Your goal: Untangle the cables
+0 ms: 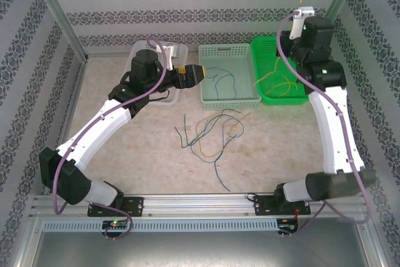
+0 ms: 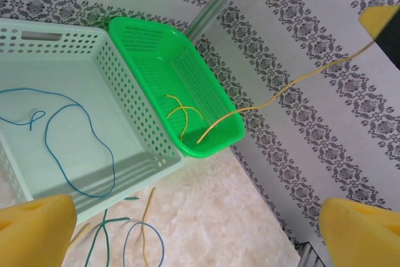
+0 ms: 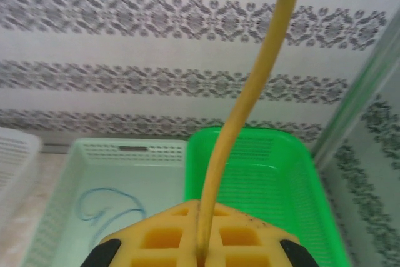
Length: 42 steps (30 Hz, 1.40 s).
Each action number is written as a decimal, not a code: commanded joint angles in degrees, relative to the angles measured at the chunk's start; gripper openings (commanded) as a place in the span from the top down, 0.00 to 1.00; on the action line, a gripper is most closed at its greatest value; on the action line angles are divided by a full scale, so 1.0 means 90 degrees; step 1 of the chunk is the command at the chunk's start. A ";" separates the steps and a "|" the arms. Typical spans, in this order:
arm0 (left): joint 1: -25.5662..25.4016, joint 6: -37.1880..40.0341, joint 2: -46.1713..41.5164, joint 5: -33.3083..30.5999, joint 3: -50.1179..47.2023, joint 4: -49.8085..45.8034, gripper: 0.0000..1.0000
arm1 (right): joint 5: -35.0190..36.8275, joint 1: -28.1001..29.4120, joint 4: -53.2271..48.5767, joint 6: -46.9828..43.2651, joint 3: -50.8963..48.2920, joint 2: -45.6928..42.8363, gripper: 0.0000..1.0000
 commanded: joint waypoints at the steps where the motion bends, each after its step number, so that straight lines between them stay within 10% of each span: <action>1: 0.0083 0.0184 0.0010 -0.0144 -0.0038 -0.0170 0.00 | 0.0956 -0.0161 -0.0354 -0.0829 0.0530 0.0730 1.00; 37: 0.0210 0.0331 -0.0059 -0.0554 -0.0524 -0.0405 0.00 | 0.0620 -0.0886 -0.2179 -0.0882 0.1935 0.5480 0.99; 42: 0.0205 0.0314 -0.0048 -0.0556 -0.0561 -0.0411 0.00 | 0.0725 -0.0902 -0.2369 -0.0730 0.2219 0.5598 0.54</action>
